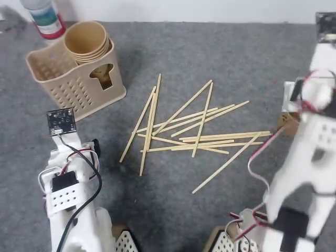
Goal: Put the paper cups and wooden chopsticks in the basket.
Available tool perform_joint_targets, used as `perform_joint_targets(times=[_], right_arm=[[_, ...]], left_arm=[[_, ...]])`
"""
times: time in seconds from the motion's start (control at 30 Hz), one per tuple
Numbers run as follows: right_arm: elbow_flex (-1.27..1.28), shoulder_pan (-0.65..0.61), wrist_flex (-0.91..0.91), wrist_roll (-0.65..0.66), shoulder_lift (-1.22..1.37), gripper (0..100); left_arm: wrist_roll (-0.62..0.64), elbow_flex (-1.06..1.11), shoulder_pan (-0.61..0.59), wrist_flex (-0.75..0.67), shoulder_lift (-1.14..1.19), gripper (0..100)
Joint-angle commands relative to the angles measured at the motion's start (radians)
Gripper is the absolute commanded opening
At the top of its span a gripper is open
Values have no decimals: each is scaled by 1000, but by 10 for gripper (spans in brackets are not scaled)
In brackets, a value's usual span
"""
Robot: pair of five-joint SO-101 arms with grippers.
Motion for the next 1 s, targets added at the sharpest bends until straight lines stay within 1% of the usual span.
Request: perform_joint_targets(times=[0.0, 0.13, 0.27, 0.5, 0.63, 0.7, 0.77, 0.87, 0.97], right_arm=[[66, 18, 38, -44, 28, 8], [181, 25, 24, -63, 28, 8], [221, 25, 22, -63, 28, 8], [212, 31, 22, -58, 28, 9], [97, 31, 31, -57, 27, 13], [5, 31, 33, -57, 22, 44], [-83, 31, 33, -57, -12, 98], [-166, 27, 33, -57, -117, 166], [-193, 25, 31, -55, -260, 199]], left_arm=[[11, -4, 5, -17, -18, 224], [11, -4, 5, -17, -18, 224], [11, -4, 5, -17, -18, 224], [11, -4, 5, -17, -18, 224], [11, -4, 5, -17, -18, 224], [11, -4, 5, -17, -18, 224], [11, -4, 5, -17, -18, 224], [11, -4, 5, -17, -18, 224], [11, -4, 5, -17, -18, 224]])
